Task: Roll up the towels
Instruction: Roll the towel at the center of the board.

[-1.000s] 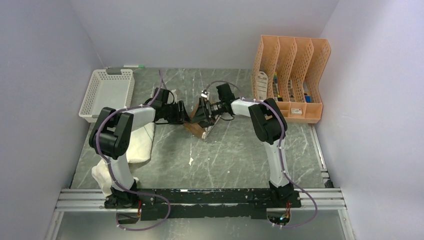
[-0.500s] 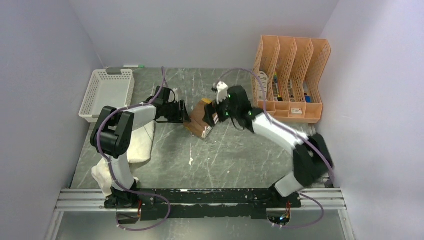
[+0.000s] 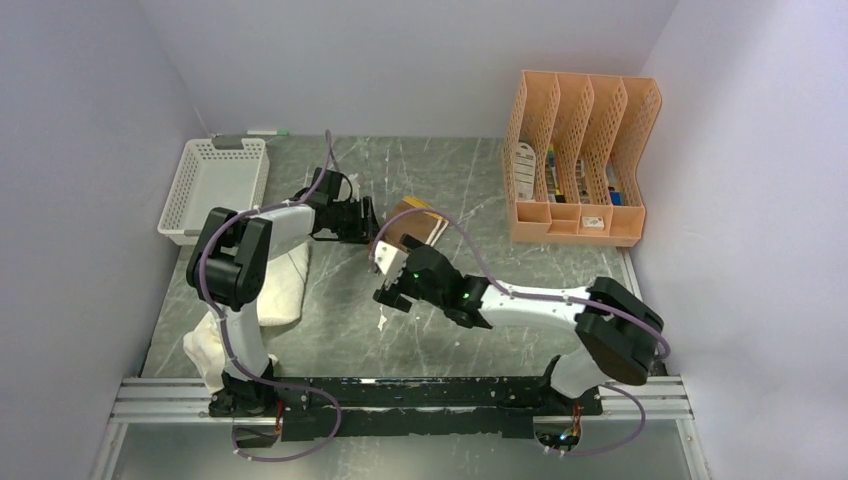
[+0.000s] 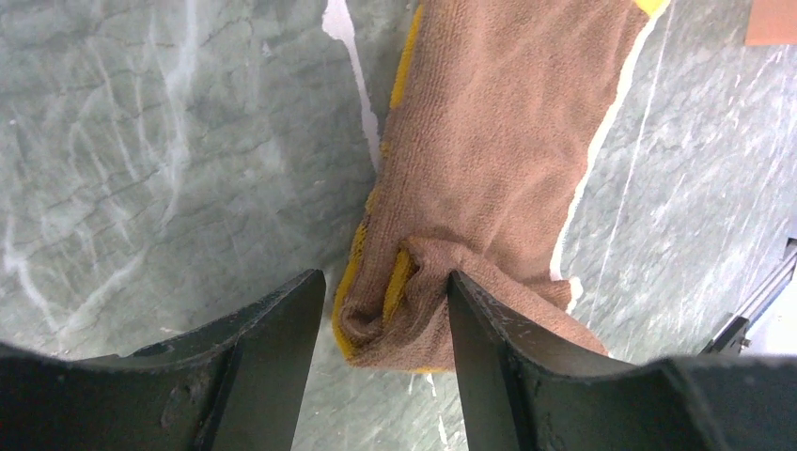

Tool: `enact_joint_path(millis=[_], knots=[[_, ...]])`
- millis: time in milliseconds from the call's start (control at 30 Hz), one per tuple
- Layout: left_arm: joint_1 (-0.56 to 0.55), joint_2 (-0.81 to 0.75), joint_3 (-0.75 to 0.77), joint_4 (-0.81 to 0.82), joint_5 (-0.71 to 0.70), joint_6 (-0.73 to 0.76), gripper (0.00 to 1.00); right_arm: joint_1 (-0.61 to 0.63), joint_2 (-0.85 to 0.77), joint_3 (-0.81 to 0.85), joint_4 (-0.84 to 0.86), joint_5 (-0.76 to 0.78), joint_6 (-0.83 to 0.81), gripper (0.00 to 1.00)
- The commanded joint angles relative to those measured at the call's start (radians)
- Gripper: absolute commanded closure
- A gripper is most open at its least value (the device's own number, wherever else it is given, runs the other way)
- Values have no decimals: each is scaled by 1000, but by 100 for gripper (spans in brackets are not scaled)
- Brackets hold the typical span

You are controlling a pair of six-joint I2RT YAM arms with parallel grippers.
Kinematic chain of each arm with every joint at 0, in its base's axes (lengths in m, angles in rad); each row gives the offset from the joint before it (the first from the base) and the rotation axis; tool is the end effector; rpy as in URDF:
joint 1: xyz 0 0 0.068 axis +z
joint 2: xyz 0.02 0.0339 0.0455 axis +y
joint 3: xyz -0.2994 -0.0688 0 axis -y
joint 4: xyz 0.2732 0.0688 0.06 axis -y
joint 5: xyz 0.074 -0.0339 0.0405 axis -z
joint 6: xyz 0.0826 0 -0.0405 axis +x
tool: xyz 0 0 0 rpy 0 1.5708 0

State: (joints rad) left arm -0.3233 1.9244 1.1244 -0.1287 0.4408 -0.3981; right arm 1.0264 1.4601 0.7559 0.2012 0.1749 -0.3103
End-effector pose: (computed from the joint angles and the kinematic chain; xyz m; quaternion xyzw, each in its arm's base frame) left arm 0.4118 -0.1751 0.1211 0.0343 0.9279 -0.3028 0.2149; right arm 0.2040 0.3091 0.2050 -0.4965 0.7006 0.1072 0.5011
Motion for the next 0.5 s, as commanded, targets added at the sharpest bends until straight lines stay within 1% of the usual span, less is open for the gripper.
enact_joint_path(millis=[0, 100, 200, 233, 267, 467], knots=[[-5, 90, -8, -112, -4, 36, 35, 23, 112, 62, 73, 88, -152, 0], [-4, 95, -5, -113, 8, 36, 35, 36, 217, 112, 89, 134, -192, 2], [-4, 99, -1, -118, 13, 36, 34, 41, 305, 145, 107, 139, -214, 4], [-4, 101, 1, -124, 13, 36, 34, 43, 326, 155, 109, 140, -216, 5], [-3, 104, 3, -127, 15, 67, 34, 43, 349, 167, 109, 146, -215, 7], [-4, 115, 2, -126, 28, 73, 34, 38, 461, 239, 60, 212, -194, 16]])
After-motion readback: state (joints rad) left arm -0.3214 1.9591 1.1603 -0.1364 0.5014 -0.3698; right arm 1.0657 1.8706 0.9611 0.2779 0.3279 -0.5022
